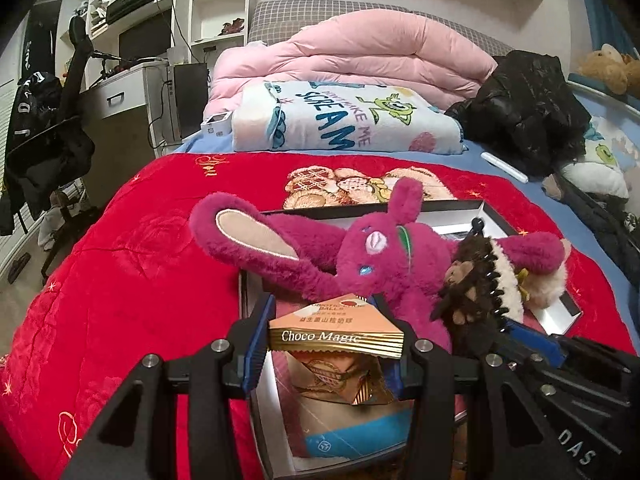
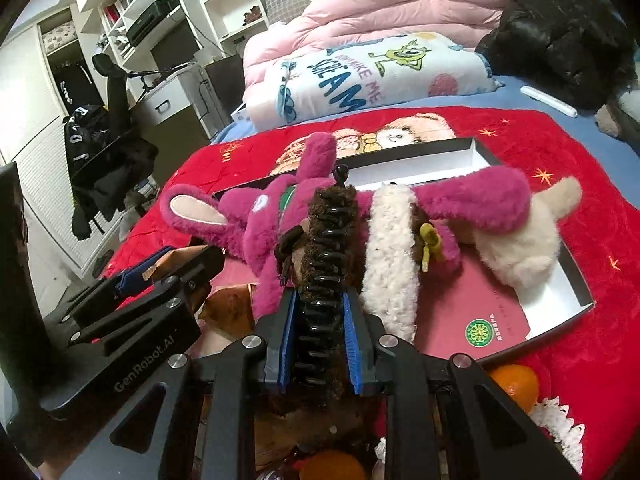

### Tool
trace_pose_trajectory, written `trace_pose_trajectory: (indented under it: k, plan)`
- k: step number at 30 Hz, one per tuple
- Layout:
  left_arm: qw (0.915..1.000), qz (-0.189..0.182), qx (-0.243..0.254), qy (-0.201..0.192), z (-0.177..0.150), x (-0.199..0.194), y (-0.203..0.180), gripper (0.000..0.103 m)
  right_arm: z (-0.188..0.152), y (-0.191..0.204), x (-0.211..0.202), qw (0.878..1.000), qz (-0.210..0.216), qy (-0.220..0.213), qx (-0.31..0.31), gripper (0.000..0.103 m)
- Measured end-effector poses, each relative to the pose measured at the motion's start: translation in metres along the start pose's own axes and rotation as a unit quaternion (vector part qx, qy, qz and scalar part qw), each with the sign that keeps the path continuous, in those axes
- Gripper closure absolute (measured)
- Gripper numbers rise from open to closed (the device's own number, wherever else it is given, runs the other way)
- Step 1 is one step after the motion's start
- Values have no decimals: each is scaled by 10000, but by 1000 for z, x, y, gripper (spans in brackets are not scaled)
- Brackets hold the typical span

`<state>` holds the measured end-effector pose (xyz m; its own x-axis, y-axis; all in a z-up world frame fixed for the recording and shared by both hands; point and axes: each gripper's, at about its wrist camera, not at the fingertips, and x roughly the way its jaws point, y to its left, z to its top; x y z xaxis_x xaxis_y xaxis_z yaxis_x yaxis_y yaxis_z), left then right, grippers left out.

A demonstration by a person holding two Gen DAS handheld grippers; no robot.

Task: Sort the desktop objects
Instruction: 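Lower the snack and hair clip into the tray and open both grippers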

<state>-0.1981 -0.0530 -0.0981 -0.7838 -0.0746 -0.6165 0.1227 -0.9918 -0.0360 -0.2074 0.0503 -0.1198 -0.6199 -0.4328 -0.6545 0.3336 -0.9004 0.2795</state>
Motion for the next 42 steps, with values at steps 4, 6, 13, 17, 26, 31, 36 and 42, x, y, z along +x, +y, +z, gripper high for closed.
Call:
trace_pose_trajectory:
  k: [4,6,13,17,26,31,36,42]
  plan:
    - [10000,75,36,-42,-2,4,-1,54,1,-3,0,9999,16,-105,34,82]
    - [9999,106,43,-12,-5,7,-2,54,0,-4,1,9999,26,-119,44,82]
    - [9999,99,57,45,-7,11,-3,54,-1,-3,6,9999,-4,-139,34,82]
    - [9999,111,73,54,-7,13,-4,54,-2,-3,7,9999,-21,-164,32,82]
    - [9998,113,94,134,-10,17,-5,54,-3,-4,8,9998,7,-176,67,81]
    - [9998,114,102,138,-10,18,-6,54,-3,-4,9,9998,5,-171,61,81]
    - [9993,285,133,218,-11,23,-7,54,-3,-2,9,9999,-25,-112,21,77]
    - [9988,395,185,214,-8,20,-3,46,-2,-5,9,9999,-102,-16,132,65]
